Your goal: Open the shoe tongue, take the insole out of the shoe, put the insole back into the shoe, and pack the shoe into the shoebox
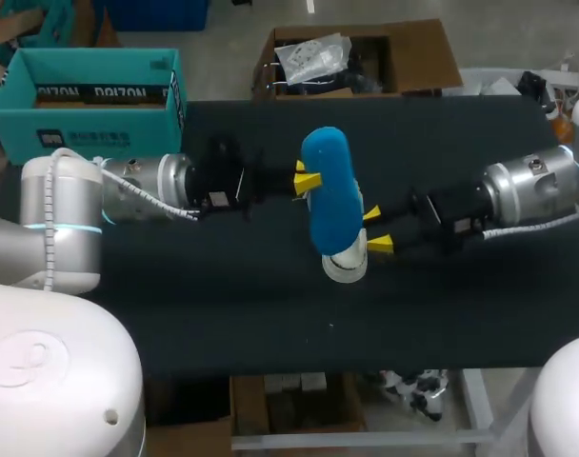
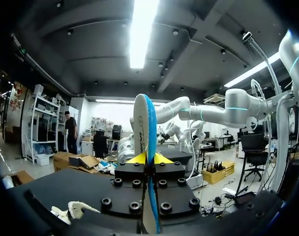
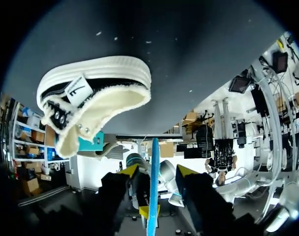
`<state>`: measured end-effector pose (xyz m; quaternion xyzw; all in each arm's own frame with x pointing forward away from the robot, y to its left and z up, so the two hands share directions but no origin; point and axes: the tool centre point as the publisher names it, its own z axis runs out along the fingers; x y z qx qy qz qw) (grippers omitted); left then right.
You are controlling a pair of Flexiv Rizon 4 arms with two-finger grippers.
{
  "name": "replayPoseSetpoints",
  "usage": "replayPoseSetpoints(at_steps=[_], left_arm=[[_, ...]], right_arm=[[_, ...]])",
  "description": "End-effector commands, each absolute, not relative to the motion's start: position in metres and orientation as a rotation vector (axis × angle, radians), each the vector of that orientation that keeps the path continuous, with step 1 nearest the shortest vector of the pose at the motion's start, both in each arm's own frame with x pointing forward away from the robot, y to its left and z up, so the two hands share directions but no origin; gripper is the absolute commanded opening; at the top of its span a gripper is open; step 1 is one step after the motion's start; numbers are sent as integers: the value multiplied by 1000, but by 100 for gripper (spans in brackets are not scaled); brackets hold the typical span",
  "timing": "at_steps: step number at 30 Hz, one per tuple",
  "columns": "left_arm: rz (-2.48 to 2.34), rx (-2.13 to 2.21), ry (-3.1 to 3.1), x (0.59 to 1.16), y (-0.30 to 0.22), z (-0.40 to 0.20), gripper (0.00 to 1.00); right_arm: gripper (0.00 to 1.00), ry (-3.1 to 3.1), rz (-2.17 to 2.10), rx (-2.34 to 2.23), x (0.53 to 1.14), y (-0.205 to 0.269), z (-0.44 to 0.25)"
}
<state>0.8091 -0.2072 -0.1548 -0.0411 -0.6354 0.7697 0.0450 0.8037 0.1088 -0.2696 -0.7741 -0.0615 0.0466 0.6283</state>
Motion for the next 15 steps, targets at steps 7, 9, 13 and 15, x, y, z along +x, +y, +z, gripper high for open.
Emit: replayPoseSetpoints(at_steps=[7, 9, 13, 15], left_arm=[[2383, -214, -1879, 812, -223, -169, 0], [2382, -218, -1877, 813, -224, -171, 0], [2375, -222, -1876, 813, -226, -173, 0], [2371, -224, -1877, 813, -227, -174, 0]], right_arm=[[40, -152, 118, -1717, 810, 115, -277], [40, -150, 118, -1718, 810, 116, -277], [17, -146, 111, -1714, 810, 116, -277], [0, -143, 106, -1714, 809, 115, -277]])
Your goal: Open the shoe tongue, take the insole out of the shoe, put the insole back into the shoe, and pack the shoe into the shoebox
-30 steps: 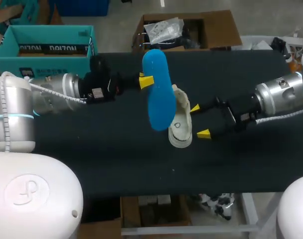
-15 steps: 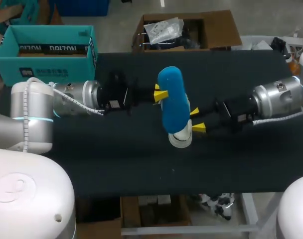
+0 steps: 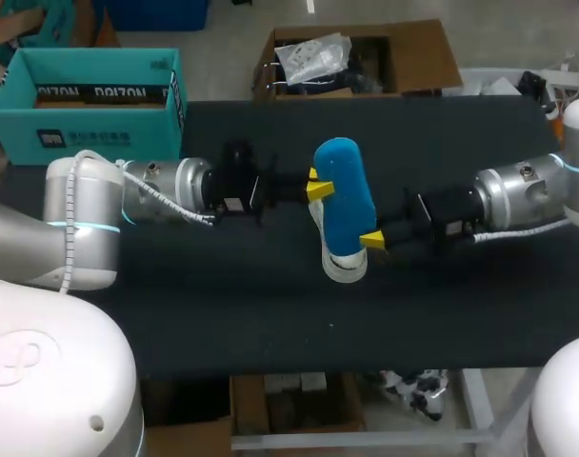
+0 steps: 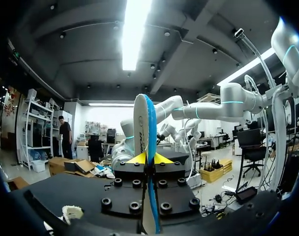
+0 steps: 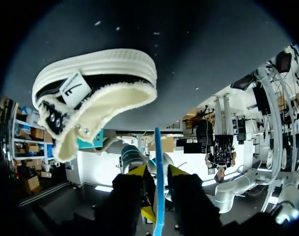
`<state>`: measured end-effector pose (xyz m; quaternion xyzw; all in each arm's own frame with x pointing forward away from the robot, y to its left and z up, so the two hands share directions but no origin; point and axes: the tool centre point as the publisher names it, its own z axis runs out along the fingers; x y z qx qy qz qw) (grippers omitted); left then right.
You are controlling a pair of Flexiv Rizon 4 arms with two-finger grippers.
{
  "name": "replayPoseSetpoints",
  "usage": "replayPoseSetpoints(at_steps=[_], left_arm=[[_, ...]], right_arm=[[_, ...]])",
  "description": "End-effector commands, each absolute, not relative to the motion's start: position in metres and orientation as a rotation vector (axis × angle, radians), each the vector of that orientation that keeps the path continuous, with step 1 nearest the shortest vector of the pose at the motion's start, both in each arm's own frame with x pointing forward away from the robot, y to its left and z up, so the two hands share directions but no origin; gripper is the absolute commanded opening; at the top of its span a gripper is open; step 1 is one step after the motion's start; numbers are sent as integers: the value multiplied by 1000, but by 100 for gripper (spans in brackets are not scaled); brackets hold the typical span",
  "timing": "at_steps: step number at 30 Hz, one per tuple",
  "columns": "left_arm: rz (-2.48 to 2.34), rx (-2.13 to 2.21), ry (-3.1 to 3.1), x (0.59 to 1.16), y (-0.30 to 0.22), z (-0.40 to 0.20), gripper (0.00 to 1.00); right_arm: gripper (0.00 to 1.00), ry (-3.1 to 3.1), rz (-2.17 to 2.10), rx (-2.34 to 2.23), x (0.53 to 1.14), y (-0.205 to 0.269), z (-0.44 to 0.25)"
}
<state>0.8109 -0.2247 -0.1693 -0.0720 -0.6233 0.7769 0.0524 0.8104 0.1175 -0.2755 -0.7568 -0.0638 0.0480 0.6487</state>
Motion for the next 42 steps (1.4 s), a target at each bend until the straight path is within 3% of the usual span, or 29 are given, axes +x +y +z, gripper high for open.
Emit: replayPoseSetpoints(at_steps=[1, 6, 7, 8, 9, 22, 38, 42], left_arm=[[2369, -225, -1879, 814, -227, -174, 0], [2334, -210, -1893, 816, -224, -176, 0], [2319, -205, -1898, 816, -222, -177, 33], [2301, -206, -1898, 817, -220, -178, 87], [2280, -210, -1902, 817, -218, -178, 100], [1688, -317, -2064, 807, -180, -178, 100], [1688, -317, -2064, 807, -180, -178, 100], [1714, -604, -1932, 828, -179, -186, 100]], right_arm=[[0, -141, 104, -1714, 809, 115, -277], [0, -144, 97, -1714, 808, 113, -278], [0, -152, 94, -1712, 807, 113, -278], [0, -160, 93, -1710, 806, 112, -278], [0, -171, 92, -1711, 805, 111, -278], [0, -298, 119, -1696, 773, 107, -274], [0, -337, 130, -1698, 765, 108, -272], [0, -385, 135, -1696, 757, 115, -269]])
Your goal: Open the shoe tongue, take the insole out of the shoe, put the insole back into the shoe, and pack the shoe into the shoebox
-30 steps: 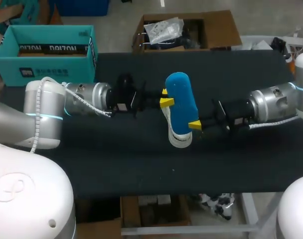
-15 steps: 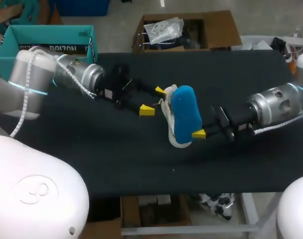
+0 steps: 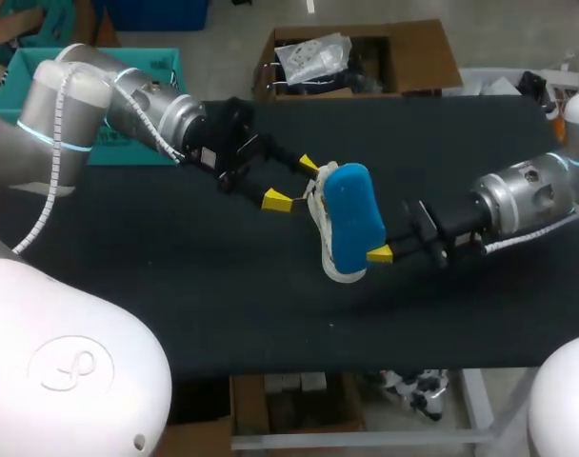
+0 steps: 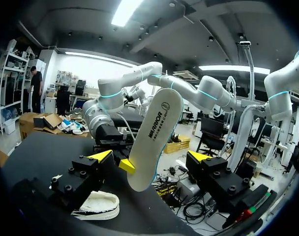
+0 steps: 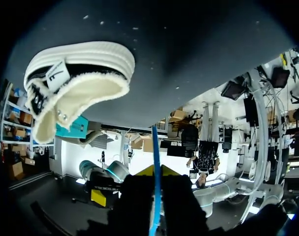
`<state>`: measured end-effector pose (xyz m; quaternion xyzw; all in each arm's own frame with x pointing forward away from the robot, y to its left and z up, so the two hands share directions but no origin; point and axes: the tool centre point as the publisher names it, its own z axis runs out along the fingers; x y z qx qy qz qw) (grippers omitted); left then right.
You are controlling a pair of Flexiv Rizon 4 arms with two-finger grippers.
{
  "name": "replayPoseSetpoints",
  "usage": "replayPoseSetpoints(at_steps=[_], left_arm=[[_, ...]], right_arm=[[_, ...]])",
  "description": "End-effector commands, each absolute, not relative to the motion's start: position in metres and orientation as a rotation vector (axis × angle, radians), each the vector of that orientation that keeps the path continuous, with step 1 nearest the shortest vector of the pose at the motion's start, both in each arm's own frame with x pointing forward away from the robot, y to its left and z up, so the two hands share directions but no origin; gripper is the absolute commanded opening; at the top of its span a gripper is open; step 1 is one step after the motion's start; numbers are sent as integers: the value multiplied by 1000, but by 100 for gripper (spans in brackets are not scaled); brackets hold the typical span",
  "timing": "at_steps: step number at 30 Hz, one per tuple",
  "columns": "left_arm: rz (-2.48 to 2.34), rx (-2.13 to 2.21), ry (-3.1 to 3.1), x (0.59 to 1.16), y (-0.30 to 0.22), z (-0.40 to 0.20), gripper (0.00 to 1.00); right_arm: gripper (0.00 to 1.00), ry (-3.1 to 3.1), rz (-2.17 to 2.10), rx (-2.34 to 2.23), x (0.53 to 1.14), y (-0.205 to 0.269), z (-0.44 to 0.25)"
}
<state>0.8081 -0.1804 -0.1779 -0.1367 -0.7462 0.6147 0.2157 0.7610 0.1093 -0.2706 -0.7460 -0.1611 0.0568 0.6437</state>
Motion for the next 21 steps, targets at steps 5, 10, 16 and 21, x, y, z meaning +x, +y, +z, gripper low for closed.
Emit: replayPoseSetpoints(at_steps=[5, 10, 16, 21], left_arm=[[1618, -858, -1835, 846, -172, -191, 100], [1528, -1010, -1805, 855, -171, -193, 100], [1432, -1114, -1748, 858, -172, -195, 100], [1360, -1150, -1702, 859, -171, -199, 100]], right_arm=[[0, -473, 138, -1674, 729, 117, -270], [0, -537, 158, -1654, 716, 121, -273], [0, -610, 135, -1613, 710, 119, -275], [0, -629, 139, -1604, 708, 114, -275]])
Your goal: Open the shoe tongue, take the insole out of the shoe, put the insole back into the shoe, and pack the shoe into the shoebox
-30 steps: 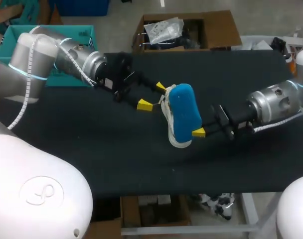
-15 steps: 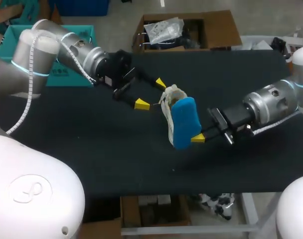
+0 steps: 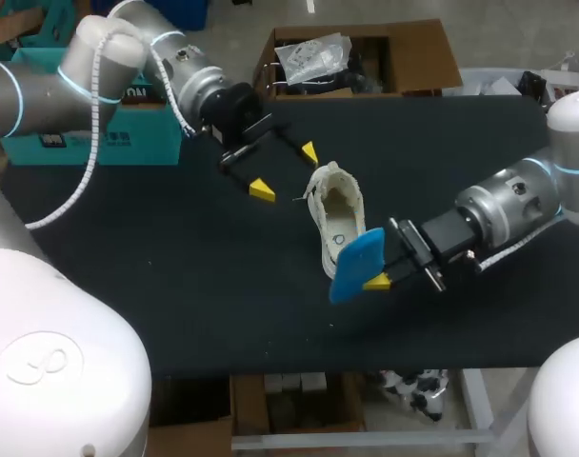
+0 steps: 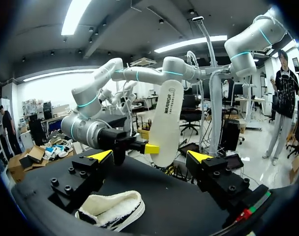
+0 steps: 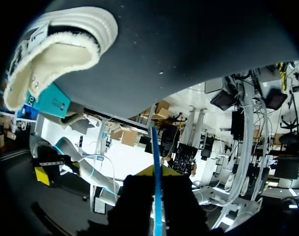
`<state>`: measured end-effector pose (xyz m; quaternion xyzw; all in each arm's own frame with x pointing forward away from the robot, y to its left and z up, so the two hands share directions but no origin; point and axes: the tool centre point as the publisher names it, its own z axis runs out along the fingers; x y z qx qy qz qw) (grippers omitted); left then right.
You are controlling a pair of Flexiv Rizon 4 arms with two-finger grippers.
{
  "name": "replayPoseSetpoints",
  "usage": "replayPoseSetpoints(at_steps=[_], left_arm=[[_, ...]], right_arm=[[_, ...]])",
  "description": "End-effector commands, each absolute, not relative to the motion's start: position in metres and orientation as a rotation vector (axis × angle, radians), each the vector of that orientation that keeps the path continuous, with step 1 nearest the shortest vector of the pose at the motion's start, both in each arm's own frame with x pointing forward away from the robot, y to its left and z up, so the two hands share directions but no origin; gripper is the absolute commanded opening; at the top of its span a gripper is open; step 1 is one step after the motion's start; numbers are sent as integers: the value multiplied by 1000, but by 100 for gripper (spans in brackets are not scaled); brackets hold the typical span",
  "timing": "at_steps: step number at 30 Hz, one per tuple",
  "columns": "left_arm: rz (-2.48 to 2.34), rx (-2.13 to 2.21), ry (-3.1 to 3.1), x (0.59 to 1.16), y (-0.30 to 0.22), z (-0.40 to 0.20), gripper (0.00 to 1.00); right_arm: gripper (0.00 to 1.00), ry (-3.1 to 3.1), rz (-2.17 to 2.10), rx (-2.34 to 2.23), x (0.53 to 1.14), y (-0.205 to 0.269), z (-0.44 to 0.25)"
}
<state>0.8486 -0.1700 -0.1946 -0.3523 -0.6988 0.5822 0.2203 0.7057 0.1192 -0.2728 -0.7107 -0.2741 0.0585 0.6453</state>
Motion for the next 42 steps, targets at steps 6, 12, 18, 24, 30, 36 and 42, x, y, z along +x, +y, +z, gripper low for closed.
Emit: replayPoseSetpoints(at_steps=[6, 12, 18, 24, 30, 36, 42], left_arm=[[1325, -1173, -1718, 856, -167, -200, 100], [1309, -1185, -1726, 852, -163, -201, 100], [1281, -1184, -1746, 848, -161, -201, 100], [1281, -1184, -1746, 848, -161, -201, 100], [1281, -1184, -1746, 848, -161, -201, 100], [1281, -1184, -1746, 848, -161, -201, 100], [1281, -1184, -1746, 848, -161, -201, 100]], right_arm=[[0, -617, 163, -1625, 705, 113, -273], [0, -626, 151, -1625, 701, 110, -271], [0, -653, 161, -1608, 700, 107, -268], [0, -653, 161, -1608, 700, 107, -268], [0, -653, 161, -1608, 700, 107, -268], [0, -653, 161, -1608, 700, 107, -268], [0, -653, 161, -1608, 700, 107, -268]])
